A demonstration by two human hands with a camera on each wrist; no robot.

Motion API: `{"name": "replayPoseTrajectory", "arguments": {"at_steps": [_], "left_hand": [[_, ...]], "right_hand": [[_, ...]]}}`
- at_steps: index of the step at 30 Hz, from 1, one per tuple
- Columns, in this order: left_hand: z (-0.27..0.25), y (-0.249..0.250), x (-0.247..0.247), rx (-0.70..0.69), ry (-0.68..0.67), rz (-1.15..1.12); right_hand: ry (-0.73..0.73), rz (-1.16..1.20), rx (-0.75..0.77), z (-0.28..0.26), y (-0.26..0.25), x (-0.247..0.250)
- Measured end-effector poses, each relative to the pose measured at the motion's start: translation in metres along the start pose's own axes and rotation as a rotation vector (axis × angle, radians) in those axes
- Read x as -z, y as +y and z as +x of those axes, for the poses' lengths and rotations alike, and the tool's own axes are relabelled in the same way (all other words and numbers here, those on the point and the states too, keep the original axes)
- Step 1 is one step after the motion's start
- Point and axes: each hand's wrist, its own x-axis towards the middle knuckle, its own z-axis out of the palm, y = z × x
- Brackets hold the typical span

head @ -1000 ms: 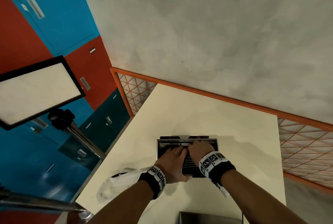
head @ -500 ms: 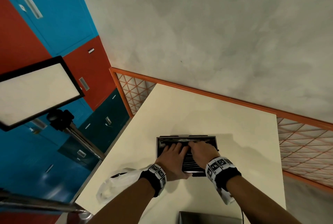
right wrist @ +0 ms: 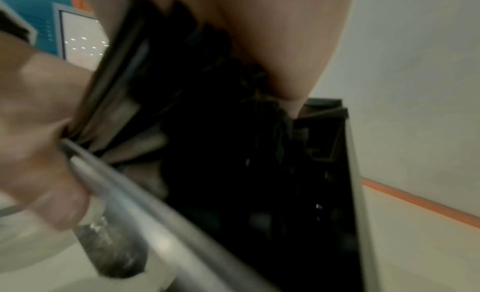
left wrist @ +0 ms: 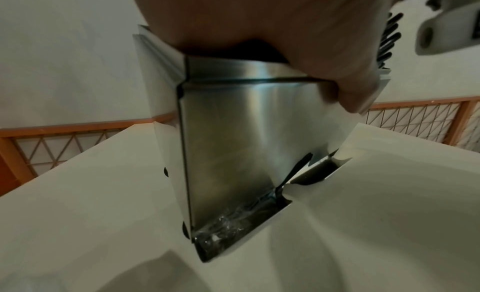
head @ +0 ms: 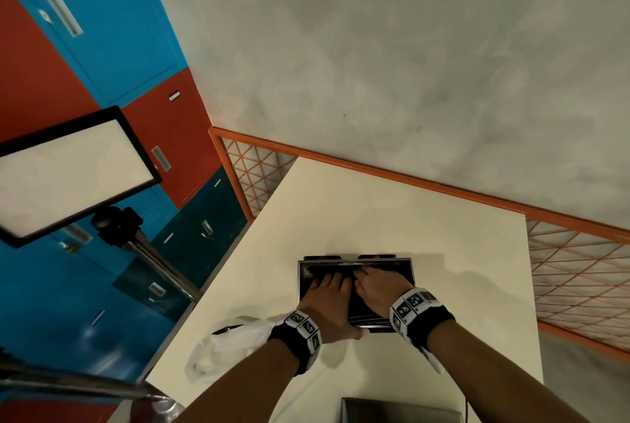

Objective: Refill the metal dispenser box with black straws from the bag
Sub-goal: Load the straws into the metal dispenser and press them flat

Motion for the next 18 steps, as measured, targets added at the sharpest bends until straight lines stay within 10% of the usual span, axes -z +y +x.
{"name": "replayPoseTrajectory", "arguments": {"at_steps": [18], "left_hand": [[0.006,-0.002,-0.001,-0.058,0.034,0.026]], "right_hand": [[0.196,-0.083,-0.078,-0.007,-0.005,-0.023]]}}
